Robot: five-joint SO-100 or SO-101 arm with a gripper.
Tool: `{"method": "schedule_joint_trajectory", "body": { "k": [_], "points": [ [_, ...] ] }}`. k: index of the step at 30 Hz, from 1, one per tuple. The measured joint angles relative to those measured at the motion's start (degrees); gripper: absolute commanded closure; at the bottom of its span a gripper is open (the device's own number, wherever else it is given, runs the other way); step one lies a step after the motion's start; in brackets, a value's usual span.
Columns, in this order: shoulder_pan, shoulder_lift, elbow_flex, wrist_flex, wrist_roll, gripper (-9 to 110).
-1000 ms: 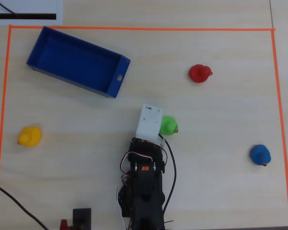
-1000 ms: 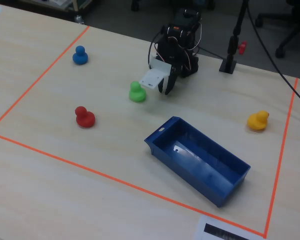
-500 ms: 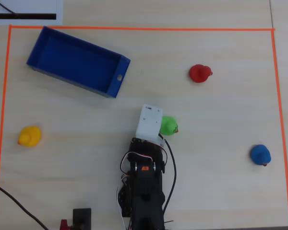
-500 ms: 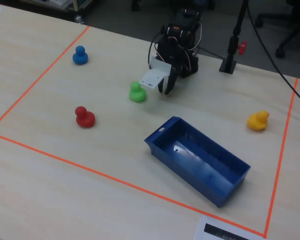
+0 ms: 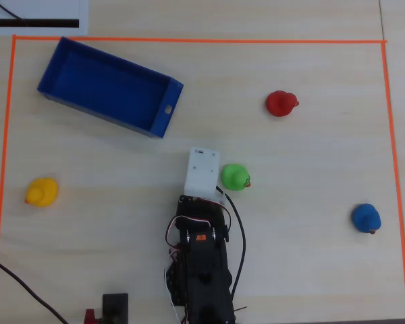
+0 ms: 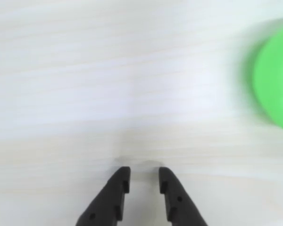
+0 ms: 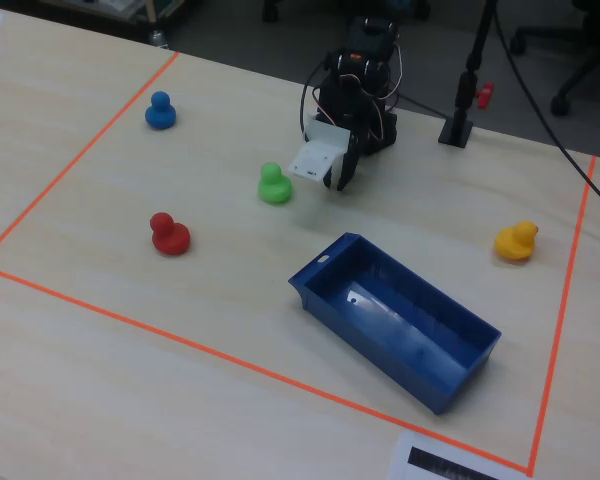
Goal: Grasp yellow duck and put it into box.
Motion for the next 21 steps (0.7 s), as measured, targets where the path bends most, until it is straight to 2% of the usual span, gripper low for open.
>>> {"method": "schedule_joint_trajectory", "body": {
  "k": [4, 6, 11, 16, 21],
  "points": [
    [0.6, 0.0, 0.0, 0.0, 0.0, 96],
    [0.6, 0.0, 0.0, 0.0, 0.0, 101],
    [1.4, 0.0, 0.0, 0.0, 0.0, 101],
    [3.1, -1.0, -0.3, -0.5, -0.6, 85],
    [5.4, -16.6, -10.5, -3.6, 1.0, 75]
  ]
}}
